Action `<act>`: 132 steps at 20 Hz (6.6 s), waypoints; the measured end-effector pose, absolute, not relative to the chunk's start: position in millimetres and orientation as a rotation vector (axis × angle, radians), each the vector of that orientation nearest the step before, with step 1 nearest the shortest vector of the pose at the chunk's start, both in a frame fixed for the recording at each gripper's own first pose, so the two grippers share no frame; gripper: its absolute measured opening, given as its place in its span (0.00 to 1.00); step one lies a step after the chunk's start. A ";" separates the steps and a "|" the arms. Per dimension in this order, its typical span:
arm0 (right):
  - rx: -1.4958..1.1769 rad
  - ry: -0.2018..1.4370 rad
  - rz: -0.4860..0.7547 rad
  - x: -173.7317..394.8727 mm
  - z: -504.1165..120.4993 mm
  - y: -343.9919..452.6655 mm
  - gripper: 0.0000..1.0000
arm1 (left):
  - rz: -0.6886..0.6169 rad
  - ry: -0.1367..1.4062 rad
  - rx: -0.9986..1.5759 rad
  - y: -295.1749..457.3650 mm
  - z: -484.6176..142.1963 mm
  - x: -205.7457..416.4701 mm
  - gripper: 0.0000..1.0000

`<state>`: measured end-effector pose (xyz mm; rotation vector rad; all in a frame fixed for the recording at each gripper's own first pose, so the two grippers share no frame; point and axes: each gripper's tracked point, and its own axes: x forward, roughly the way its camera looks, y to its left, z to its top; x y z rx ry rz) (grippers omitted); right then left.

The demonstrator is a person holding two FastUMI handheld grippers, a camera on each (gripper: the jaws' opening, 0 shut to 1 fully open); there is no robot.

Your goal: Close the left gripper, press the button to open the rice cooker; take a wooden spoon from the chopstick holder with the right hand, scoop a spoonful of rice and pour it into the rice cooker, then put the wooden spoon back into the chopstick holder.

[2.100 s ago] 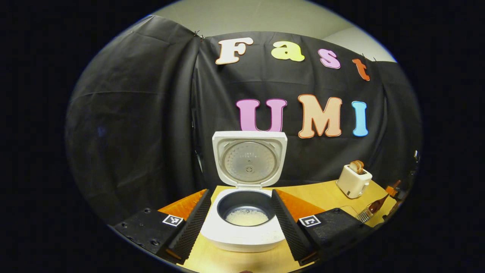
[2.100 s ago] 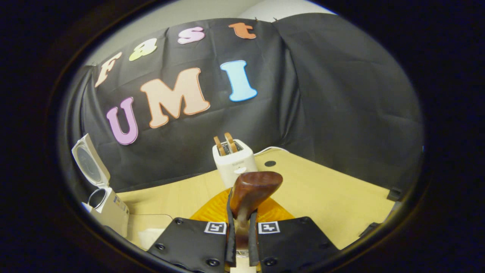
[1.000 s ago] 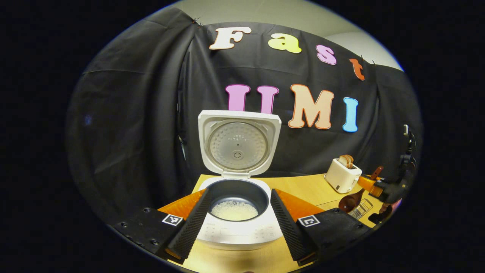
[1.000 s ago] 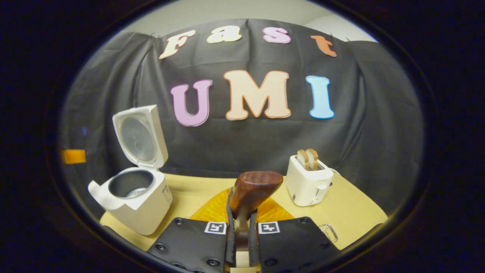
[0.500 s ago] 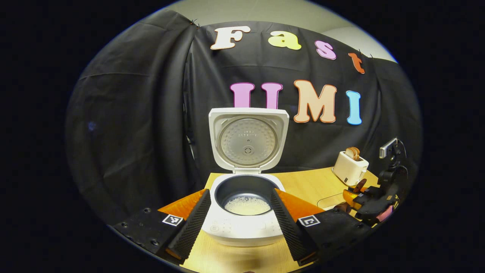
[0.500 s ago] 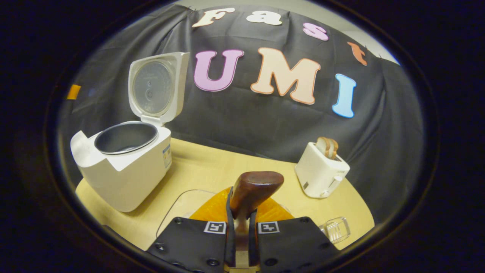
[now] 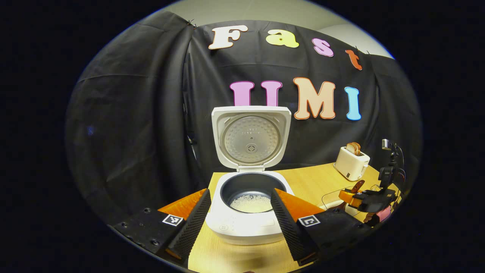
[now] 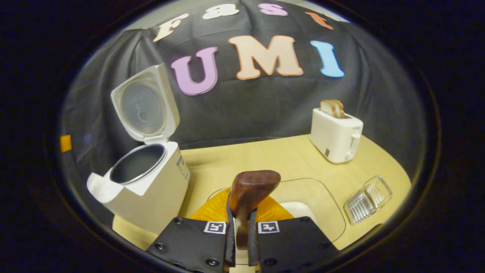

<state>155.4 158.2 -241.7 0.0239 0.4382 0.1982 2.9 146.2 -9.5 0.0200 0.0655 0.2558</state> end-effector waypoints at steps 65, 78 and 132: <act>-0.092 0.109 0.503 138.0 -106.0 447.8 0.11 | 0.133 0.096 -0.129 182.8 -57.6 -26.4 0.94; -0.618 -0.243 0.648 78.2 -109.4 494.2 0.12 | 0.186 0.102 -0.126 195.3 -71.8 -45.5 0.94; -0.137 0.290 0.095 214.0 -166.1 -96.8 0.14 | 0.145 0.095 -0.047 27.6 -23.4 40.9 0.94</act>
